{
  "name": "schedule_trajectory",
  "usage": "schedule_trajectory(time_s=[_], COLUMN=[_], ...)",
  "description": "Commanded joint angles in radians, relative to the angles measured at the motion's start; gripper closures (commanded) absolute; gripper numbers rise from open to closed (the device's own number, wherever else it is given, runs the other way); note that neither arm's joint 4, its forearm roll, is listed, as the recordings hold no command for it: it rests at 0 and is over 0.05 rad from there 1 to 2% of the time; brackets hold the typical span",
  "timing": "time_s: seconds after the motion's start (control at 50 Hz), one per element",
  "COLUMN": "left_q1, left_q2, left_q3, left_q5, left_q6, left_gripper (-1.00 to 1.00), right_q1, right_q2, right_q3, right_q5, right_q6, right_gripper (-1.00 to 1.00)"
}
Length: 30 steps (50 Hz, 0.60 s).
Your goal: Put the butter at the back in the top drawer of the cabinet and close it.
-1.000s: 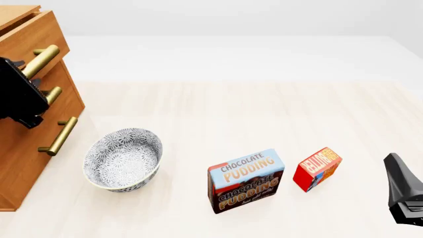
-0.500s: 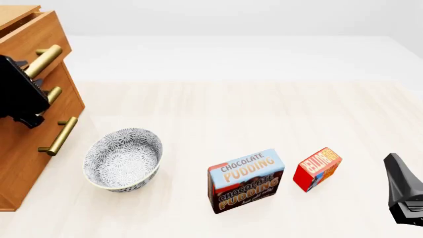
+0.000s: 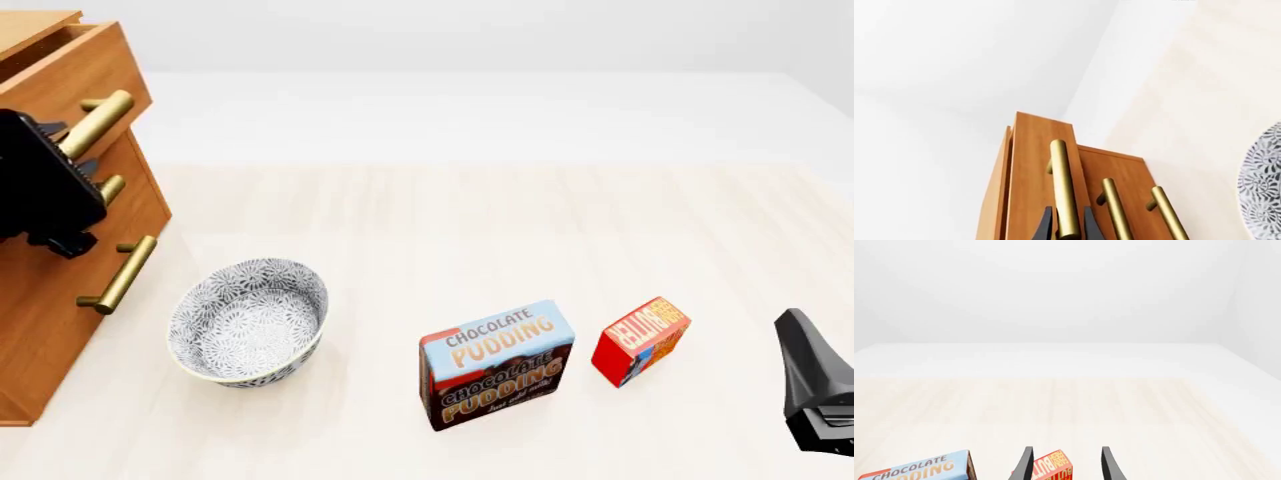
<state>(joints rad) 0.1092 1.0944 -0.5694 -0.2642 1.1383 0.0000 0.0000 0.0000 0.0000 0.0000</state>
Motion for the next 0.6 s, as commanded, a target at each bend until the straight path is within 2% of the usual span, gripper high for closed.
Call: schedule_trajectory(time_s=[0.02, 0.6], left_q1=[-0.050, -0.113], left_q2=[0.056, 0.120], left_q3=[-0.003, -0.048], left_q5=[0.017, 0.040], left_q6=[-0.008, -0.067], left_gripper=[1.00, 1.00], right_q1=[0.000, 0.000], right_q2=[0.000, 0.000], right_q3=[0.000, 0.000], right_q5=[0.000, 0.000], right_q6=[0.000, 0.000], right_gripper=[-1.00, -1.00])
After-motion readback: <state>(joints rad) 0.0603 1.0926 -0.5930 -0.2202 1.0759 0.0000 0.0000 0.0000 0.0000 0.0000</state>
